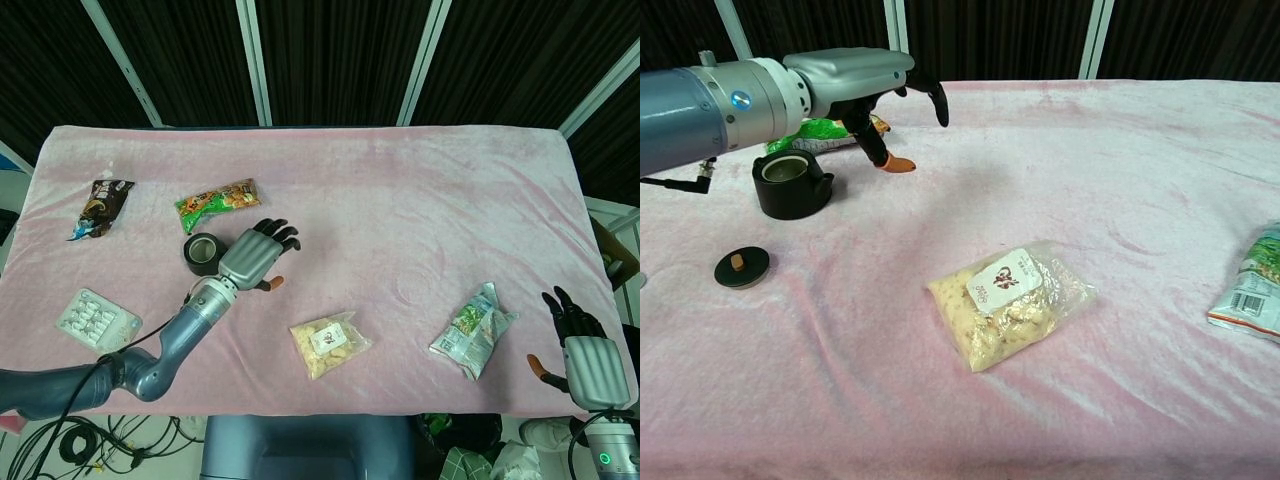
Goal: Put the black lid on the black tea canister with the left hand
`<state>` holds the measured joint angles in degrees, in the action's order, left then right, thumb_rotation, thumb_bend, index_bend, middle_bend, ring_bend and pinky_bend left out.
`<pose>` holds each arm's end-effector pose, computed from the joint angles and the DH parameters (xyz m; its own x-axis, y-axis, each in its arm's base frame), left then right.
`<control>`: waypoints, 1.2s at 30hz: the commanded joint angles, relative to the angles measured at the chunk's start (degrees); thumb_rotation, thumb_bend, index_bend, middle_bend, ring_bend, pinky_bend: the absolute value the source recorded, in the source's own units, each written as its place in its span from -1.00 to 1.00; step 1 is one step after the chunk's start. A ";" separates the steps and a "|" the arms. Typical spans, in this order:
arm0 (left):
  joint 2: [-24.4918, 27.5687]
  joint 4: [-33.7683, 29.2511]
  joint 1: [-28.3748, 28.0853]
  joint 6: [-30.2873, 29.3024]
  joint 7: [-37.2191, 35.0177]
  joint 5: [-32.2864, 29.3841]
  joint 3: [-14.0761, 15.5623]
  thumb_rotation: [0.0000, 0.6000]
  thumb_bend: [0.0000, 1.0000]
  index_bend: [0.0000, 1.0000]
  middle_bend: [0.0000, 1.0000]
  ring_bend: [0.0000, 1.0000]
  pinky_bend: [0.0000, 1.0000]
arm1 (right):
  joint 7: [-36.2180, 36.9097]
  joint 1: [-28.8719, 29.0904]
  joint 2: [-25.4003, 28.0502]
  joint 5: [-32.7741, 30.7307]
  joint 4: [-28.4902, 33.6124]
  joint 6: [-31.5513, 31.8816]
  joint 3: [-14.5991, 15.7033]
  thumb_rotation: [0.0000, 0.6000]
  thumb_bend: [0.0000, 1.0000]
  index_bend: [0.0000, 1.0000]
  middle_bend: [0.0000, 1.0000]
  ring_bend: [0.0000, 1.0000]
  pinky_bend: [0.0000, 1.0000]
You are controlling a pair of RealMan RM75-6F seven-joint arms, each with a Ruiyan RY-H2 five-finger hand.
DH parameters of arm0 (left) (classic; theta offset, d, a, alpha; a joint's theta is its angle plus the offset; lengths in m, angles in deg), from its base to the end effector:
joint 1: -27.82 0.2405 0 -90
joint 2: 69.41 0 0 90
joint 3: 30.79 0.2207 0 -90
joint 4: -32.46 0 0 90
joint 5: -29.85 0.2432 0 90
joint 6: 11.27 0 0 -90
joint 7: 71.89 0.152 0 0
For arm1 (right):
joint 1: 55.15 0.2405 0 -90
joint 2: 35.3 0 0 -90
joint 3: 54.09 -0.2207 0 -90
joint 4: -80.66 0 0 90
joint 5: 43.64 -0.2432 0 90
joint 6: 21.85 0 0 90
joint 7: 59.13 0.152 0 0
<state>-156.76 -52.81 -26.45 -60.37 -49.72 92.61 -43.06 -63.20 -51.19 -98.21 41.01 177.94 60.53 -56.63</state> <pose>-0.0449 0.3561 -0.0530 0.5349 0.1955 0.8220 0.7467 -0.5647 -0.3515 -0.2840 -0.1816 0.1041 0.3979 -0.0671 0.9150 -0.9164 0.0178 0.3998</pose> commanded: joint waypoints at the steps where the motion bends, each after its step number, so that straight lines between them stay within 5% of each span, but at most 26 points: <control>1: 9.45 -9.89 2.37 0.30 4.25 -0.96 3.40 1.00 -0.48 -0.36 -0.66 -0.85 -0.69 | 0.32 0.01 0.11 -0.24 0.02 -0.22 -0.01 1.00 -0.64 -1.00 -0.95 -0.73 -0.62; 7: 21.99 -20.14 6.46 -1.47 9.54 -0.90 9.62 1.00 -0.45 -0.22 -0.65 -0.85 -0.69 | -0.07 0.01 0.12 -0.21 0.15 -0.38 0.17 1.00 -0.64 -1.00 -0.95 -0.73 -0.62; 14: 27.54 -22.21 11.03 -3.51 6.64 6.95 14.52 1.00 -0.40 -0.17 -0.65 -0.85 -0.69 | -0.51 -0.06 -0.01 -0.86 0.23 -0.41 0.00 1.00 -0.64 -1.00 -0.95 -0.73 -0.62; 21: 25.84 -15.40 14.75 -5.22 2.49 14.83 18.19 1.00 -0.40 -0.19 -0.65 -0.89 -0.72 | -0.13 -0.06 0.18 -1.82 0.36 -0.84 -0.21 1.00 -0.64 -1.00 -0.95 -0.73 -0.62; 36: 16.48 -0.61 16.33 -4.46 -7.98 20.33 18.19 1.00 -0.30 -0.19 -0.65 -0.89 -0.75 | 0.04 -0.06 0.26 -2.32 0.45 -1.13 -0.26 1.00 -0.64 -1.00 -0.95 -0.73 -0.62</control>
<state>-139.37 -54.48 -10.35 -64.67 -56.89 112.18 -24.85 -63.16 -51.25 -97.95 38.69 178.39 59.41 -56.89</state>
